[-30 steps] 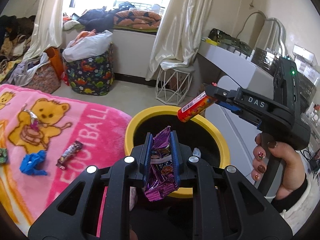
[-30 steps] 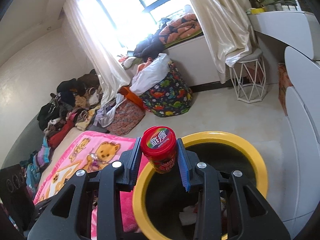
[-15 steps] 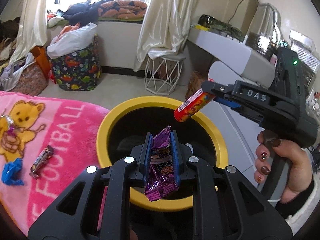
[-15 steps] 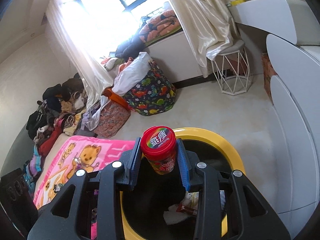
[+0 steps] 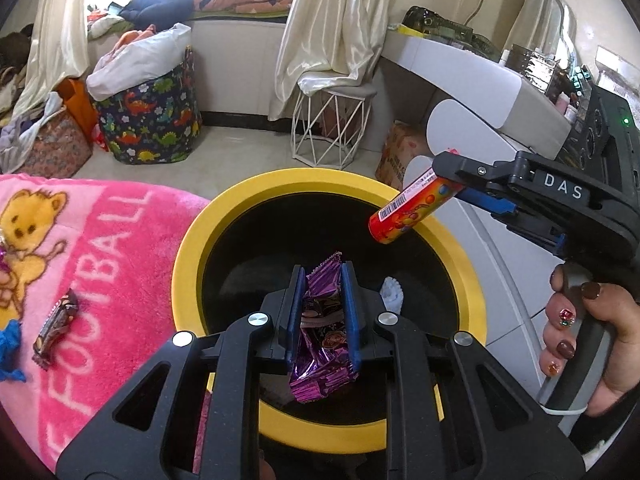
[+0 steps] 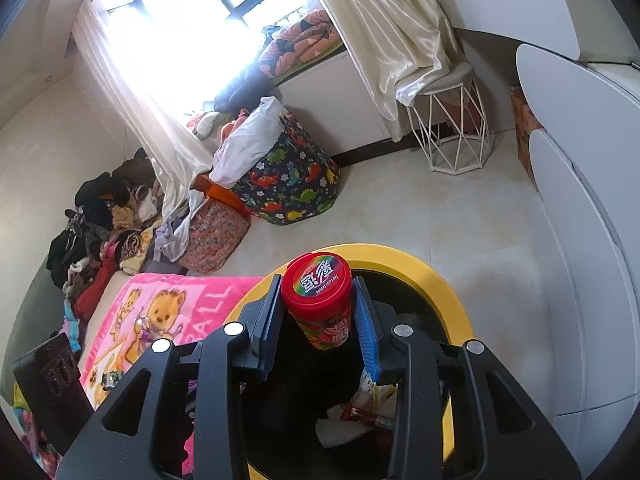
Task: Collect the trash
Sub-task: 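Open both tools to drop the wrapper and container into the bin, then move both open tools back over the blanket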
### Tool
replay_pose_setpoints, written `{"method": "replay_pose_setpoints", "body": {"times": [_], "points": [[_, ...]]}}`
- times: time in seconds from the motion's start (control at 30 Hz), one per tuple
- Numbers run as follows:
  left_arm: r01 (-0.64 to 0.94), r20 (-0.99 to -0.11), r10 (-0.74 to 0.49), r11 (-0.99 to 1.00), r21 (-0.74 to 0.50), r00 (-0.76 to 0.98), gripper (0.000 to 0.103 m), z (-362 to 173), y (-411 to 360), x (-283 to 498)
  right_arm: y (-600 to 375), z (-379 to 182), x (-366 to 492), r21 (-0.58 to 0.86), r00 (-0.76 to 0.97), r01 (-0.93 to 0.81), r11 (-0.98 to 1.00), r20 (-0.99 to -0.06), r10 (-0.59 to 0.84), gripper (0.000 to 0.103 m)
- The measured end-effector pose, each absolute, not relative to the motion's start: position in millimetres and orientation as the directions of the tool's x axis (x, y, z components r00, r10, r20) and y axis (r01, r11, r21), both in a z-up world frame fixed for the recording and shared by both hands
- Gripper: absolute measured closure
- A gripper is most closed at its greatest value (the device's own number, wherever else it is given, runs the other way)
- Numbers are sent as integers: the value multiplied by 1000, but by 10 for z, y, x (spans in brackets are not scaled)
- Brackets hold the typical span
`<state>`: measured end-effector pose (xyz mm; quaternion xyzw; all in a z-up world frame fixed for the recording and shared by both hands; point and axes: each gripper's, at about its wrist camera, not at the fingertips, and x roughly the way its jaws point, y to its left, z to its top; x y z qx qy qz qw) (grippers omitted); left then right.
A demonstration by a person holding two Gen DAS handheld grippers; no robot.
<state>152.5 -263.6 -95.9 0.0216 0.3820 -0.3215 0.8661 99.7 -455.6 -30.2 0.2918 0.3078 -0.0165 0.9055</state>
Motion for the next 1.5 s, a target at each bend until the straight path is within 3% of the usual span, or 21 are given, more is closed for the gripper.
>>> {"method": "replay_pose_setpoints", "body": {"times": [0.03,0.1,0.17,0.27,0.5,1.03,1.5], "points": [[571,-679,-539,794,-212,498,85,-963,-2628,1532,-4564,-316,1007,515,802,224,828,-580,144,67],[561,-679,-535,799,-216,502,46,-953,-2590,1534,-4577,-337,1021,526,798,243,815,-586,140,45],[545,-673,-530,809,-219,516,24,-919,-2522,1513,-4578,-353,1029,529,793,251,811,-593,141,39],[507,-656,-523,828,-240,544,11,-843,-2374,1474,-4524,-348,1050,493,782,262,830,-612,116,33],[386,-646,-441,892,-236,623,11,-681,-1987,1448,-4276,-236,1081,420,797,232,877,-599,76,21],[194,-620,-287,957,-214,731,11,-555,-1068,1349,-3596,-13,1186,380,820,61,923,-546,171,19],[57,-609,-198,968,-243,768,11,-605,-418,1336,-2746,-25,1248,333,778,-111,936,-558,291,19]]}}
